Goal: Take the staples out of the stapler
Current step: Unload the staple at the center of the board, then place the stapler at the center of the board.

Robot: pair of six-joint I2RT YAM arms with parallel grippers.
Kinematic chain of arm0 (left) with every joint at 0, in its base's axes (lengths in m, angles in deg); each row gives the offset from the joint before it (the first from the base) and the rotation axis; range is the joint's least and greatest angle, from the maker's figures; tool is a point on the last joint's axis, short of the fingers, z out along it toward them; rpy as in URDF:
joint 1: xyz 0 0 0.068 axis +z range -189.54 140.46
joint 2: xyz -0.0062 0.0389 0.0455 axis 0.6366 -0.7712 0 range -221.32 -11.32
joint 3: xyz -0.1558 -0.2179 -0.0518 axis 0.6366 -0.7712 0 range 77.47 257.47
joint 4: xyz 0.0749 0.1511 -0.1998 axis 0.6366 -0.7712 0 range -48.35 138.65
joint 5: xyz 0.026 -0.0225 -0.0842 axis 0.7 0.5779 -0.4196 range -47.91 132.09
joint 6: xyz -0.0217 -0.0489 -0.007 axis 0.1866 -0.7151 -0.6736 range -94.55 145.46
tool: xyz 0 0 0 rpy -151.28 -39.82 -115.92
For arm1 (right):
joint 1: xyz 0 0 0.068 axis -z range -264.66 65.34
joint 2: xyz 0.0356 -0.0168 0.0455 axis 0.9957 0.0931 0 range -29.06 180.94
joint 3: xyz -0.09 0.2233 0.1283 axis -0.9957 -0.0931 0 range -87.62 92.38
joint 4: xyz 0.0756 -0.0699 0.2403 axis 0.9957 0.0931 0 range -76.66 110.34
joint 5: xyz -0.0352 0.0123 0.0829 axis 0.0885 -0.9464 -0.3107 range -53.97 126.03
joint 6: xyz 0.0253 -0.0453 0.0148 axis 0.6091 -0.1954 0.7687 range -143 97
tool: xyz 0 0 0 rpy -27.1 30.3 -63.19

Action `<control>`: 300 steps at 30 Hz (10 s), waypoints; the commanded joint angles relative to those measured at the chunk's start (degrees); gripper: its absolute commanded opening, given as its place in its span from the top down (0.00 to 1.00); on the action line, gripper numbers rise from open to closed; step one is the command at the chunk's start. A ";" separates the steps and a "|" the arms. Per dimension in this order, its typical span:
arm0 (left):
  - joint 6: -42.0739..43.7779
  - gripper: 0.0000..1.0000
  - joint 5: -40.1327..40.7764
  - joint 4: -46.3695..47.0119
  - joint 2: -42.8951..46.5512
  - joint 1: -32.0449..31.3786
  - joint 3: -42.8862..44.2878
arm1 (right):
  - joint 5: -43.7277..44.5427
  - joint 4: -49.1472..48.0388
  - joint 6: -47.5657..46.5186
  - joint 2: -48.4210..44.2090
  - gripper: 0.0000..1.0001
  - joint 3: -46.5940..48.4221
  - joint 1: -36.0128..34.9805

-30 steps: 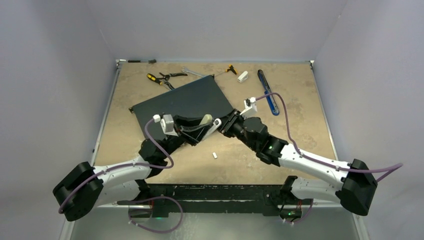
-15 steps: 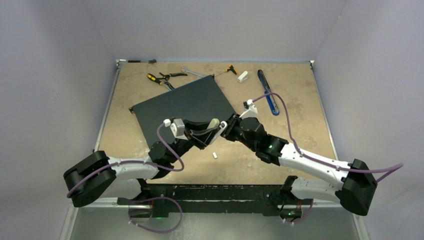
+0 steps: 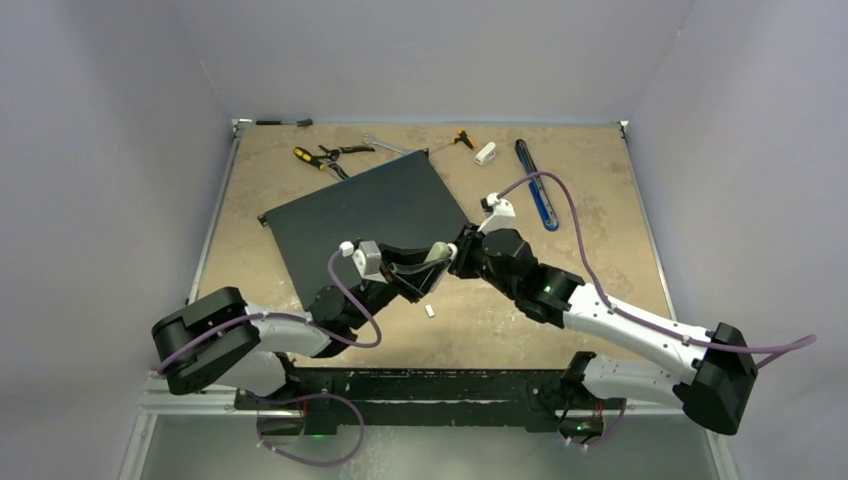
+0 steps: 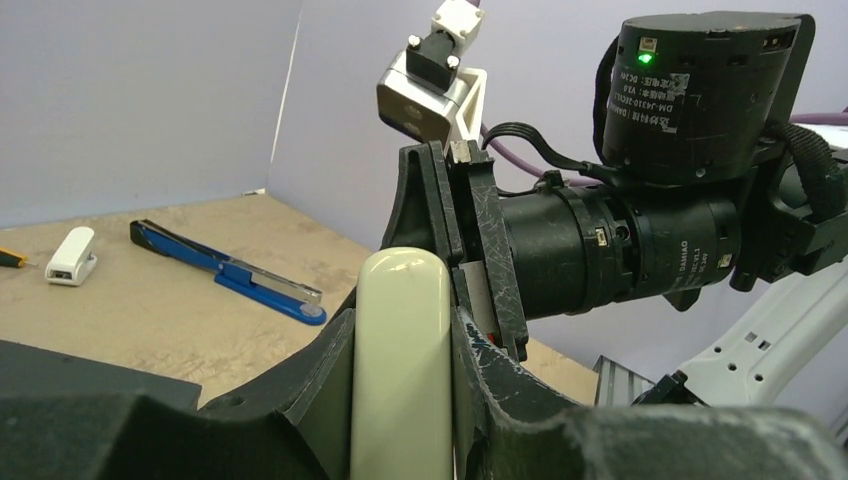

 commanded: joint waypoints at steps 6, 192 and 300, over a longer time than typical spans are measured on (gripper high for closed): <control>-0.76 1.00 -10.30 -11.92 -0.50 -4.62 -0.14 | 4.66 -8.75 0.33 -5.71 0.67 7.34 -2.10; 1.21 1.00 -11.86 -45.28 34.15 5.21 18.10 | -17.49 -19.19 -28.35 -39.30 0.23 -16.17 -8.69; -11.90 0.06 23.35 -91.59 30.41 5.23 24.13 | -7.50 -5.24 -48.02 46.60 0.95 25.31 40.58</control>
